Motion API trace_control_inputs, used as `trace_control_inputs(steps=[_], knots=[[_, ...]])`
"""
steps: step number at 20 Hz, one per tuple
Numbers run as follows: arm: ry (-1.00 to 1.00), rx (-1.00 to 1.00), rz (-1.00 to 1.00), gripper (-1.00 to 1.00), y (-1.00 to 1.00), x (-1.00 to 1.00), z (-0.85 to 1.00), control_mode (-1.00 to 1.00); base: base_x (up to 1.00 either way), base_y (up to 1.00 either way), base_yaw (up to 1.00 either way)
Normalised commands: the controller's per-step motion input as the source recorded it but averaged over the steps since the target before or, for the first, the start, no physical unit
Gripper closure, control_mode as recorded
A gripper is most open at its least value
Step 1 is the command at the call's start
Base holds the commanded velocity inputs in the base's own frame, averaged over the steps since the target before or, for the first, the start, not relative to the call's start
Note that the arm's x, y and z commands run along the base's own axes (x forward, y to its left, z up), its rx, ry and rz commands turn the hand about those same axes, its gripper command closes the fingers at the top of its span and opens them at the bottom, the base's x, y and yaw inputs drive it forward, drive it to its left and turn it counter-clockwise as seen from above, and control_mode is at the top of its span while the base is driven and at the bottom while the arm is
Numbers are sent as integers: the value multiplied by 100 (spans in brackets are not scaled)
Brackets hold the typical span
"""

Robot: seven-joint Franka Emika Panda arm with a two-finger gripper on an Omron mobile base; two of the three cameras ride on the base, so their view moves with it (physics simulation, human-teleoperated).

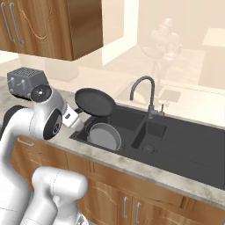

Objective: Move the pot and pan from the stove into the sink.

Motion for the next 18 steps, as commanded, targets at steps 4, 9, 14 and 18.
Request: trace_control_inputs(steps=[4,9,14,18], knots=[[1,0,0,100,0,0,-13,-100,0,0,0],[1,1,0,100,0,0,-44,-100,0,0,0],[0,2,0,100,0,14,-37,-100,0,0,0],[0,5,0,100,0,52,-26,-100,0,0,0]])
